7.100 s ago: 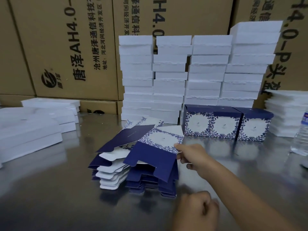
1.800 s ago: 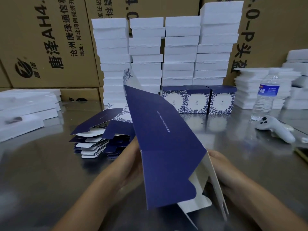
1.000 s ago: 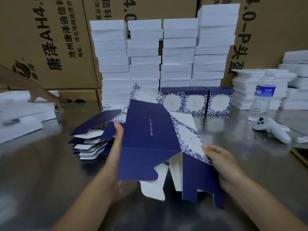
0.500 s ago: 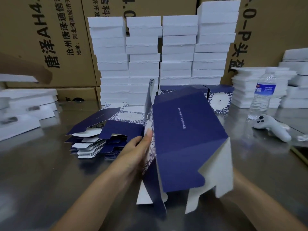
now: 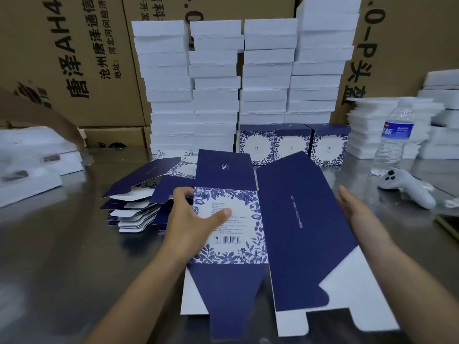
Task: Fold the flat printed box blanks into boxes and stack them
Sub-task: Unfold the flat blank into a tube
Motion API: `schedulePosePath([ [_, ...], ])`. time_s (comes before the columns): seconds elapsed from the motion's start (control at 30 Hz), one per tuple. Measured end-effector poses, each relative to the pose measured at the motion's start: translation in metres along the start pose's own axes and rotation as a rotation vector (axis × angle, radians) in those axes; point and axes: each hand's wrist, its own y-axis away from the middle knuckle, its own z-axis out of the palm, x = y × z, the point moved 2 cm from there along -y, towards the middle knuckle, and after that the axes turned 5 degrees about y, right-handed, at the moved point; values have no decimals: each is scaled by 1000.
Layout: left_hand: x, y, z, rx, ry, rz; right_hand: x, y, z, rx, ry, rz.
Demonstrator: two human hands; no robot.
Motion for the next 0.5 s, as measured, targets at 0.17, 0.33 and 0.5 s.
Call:
schedulePosePath([
  [0.17,0,0,1,-37,-79,15,1,-3,-9,157,190,-106],
  [0.33,-1,2,3,-6,-30,14,9,-14,-17,206,521,-204],
  [0.5,-2,-4,0,97,65,-65,13,-21,-20,230,568,-242],
])
